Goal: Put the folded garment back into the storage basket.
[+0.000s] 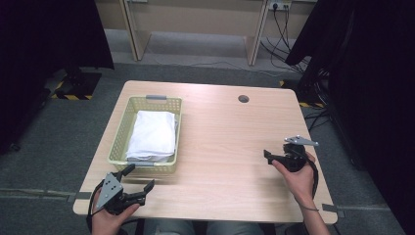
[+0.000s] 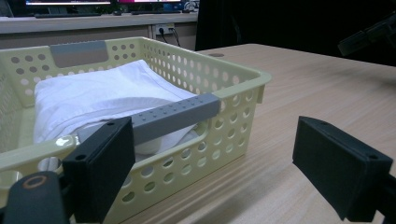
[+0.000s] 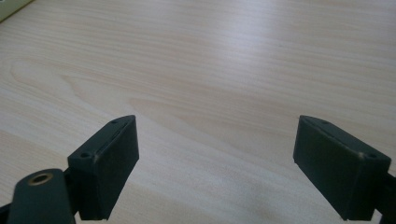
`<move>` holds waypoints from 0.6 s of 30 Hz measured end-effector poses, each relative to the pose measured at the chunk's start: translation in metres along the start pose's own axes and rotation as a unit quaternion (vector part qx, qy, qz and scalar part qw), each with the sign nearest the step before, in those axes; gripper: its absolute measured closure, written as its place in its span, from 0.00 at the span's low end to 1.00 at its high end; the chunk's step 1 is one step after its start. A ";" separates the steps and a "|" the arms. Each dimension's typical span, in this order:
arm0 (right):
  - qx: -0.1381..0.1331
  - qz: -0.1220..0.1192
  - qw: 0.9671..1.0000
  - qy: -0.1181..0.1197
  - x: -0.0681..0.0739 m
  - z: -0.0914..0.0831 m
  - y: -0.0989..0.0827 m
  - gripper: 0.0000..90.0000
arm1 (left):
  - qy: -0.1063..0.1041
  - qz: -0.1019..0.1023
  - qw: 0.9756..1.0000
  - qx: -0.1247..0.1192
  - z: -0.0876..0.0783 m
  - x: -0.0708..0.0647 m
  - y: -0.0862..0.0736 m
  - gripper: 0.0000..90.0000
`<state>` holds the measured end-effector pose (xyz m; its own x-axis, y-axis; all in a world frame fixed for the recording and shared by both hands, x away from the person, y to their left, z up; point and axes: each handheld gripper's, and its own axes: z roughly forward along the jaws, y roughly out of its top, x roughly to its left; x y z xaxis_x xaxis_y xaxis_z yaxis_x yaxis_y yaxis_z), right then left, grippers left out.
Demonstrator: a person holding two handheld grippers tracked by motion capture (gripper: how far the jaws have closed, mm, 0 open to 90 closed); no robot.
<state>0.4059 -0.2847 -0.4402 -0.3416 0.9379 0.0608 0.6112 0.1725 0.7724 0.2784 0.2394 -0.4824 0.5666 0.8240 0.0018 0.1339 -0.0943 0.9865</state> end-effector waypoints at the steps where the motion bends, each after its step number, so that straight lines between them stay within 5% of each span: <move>1: -0.001 0.001 1.000 0.000 0.000 -0.001 -0.001 0.16 | 0.000 0.000 1.000 0.000 0.000 0.000 0.000 0.14; 18: -0.011 0.005 1.000 -0.010 -0.008 -0.009 -0.017 0.16 | 0.000 -0.003 1.000 0.000 0.000 0.000 0.000 0.14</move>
<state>0.3916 -0.2980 -0.4479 -0.3207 0.9455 0.0565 0.5990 0.1562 0.7853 0.2785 0.2388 -0.4823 0.5660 0.8244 -0.0039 0.1376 -0.0897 0.9864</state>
